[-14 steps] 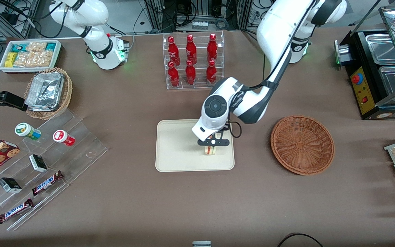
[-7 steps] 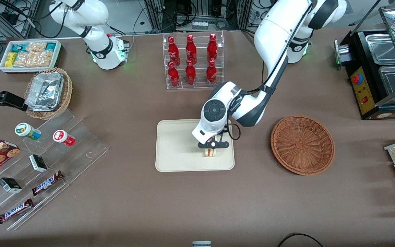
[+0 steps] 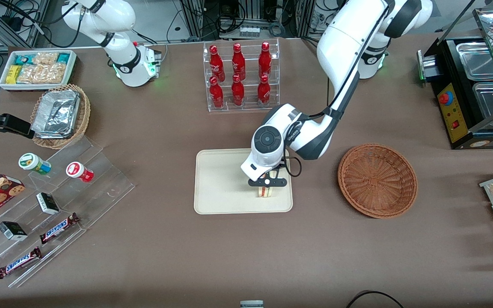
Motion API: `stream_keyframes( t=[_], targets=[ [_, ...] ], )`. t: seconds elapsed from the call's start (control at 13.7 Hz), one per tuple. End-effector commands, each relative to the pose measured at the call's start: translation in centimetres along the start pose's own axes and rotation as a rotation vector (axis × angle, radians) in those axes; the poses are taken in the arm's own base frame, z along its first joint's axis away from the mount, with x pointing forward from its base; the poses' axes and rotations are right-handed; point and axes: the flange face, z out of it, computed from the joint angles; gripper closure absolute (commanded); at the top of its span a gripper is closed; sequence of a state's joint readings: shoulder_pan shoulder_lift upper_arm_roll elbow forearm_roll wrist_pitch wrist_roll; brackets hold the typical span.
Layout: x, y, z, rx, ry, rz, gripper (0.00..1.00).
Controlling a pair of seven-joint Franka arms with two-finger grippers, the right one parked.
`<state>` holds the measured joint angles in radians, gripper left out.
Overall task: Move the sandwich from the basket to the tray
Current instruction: 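Lower the sandwich onto the tray and open the left gripper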
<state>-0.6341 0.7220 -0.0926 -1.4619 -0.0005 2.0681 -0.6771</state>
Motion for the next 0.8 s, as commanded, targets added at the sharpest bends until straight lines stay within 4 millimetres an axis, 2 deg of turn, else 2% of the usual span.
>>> stream_keyframes(
  t=[0.0,0.15,0.22,0.37,0.44,0.73],
  targets=[
    [0.47,0.34,0.22,0.01,0.011,0.009,1.0],
    [0.5,0.33,0.65,0.012,0.007,0.004,1.0],
    [0.51,0.34,0.7,0.012,0.005,0.003,0.75],
    [0.5,0.3,1.09,0.016,0.002,0.005,0.06],
    [0.5,0.31,0.98,0.015,0.003,0.004,0.0],
    [0.6,0.28,0.3,0.01,0.01,-0.001,0.0]
  ],
)
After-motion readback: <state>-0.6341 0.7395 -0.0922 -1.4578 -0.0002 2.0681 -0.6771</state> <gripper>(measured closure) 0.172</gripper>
